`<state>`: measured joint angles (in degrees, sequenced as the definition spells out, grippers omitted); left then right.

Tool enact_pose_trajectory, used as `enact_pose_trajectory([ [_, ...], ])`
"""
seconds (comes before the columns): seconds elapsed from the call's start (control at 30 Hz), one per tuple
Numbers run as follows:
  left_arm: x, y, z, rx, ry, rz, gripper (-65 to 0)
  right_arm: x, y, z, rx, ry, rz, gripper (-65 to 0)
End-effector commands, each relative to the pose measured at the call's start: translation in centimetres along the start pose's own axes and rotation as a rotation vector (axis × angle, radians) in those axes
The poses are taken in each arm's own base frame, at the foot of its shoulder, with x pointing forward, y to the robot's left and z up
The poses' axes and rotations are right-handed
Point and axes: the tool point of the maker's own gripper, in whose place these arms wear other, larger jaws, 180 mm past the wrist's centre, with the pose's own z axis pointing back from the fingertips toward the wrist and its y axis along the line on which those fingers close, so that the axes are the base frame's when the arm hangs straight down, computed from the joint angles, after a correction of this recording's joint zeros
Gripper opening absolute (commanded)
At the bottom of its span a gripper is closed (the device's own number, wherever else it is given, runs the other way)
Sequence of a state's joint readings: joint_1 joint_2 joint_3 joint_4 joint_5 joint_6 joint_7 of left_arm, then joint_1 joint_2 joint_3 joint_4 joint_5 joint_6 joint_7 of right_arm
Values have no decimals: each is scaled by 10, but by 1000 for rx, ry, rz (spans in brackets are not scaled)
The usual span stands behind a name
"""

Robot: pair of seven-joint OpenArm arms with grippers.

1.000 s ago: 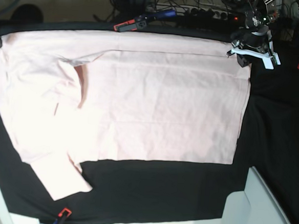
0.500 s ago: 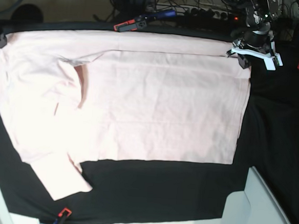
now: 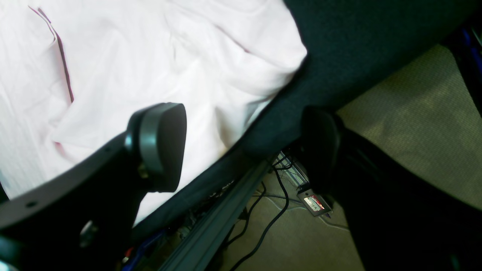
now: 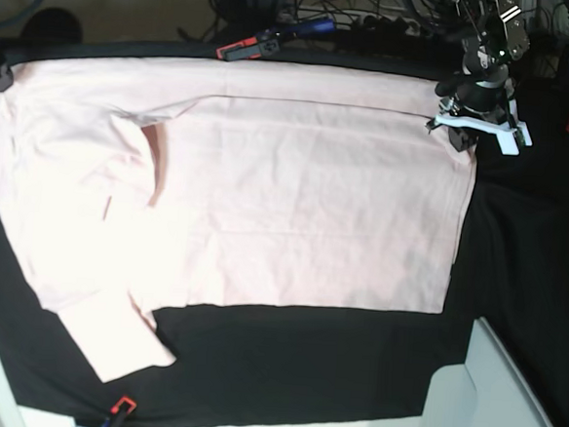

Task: Fold the T-shirt properly
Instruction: 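Release the shirt edge and reposition the left gripper along the edge, then move both grippers down the shirt sides and grasp the side edges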

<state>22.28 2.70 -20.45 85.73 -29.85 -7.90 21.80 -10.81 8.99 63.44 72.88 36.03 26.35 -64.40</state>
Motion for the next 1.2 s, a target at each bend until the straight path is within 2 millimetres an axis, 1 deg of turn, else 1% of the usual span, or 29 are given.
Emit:
enact_pose_trajectory([
  [0.0,10,-5,0,-15,-35,5,-650,19,1,7,5,-49,20,-199],
  [0.07,14,-8,-2,-21,-45,7,-650,19,1,7,5,-49,20,-199],
  [0.13,19,-17,-8,-35,-59,20,-650,18,3,6,8,-45,26,-199],
  [0.2,18,-17,-10,-31,-58,29,-650,16,8,2,15,-27,48,-199],
  [0.3,17,-15,-11,-25,-59,33,-650,14,11,0,19,-15,60,-200],
  [0.47,23,-18,-14,-30,-73,41,-650,13,12,0,20,-14,60,-200],
  [0.53,20,-17,-16,-27,-63,45,-647,13,12,0,20,-15,61,-200],
  [0.57,24,-20,-19,-33,-72,49,-645,13,12,0,20,-15,61,-200],
  [0.63,23,-20,-22,-33,-67,53,-642,14,12,0,19,-16,62,-200],
  [0.7,22,-20,-22,-32,-64,55,-595,14,11,1,17,-15,63,-197],
  [0.83,22,-19,-21,-31,-65,52,-443,14,11,1,16,-15,66,-196],
  [0.87,19,-16,-19,-25,-59,49,-420,18,10,2,12,-19,71,-196],
  [0.93,24,-4,-16,4,-73,59,-380,23,9,4,9,-26,77,-196],
  [1.03,34,16,-11,52,-105,78,-351,26,11,4,11,-32,82,-196],
  [1.1,46,24,-8,72,-135,85,-351,37,14,5,13,-47,97,-194],
  [1.17,57,22,-6,69,-163,81,-351,44,30,-1,30,-25,170,-194],
])
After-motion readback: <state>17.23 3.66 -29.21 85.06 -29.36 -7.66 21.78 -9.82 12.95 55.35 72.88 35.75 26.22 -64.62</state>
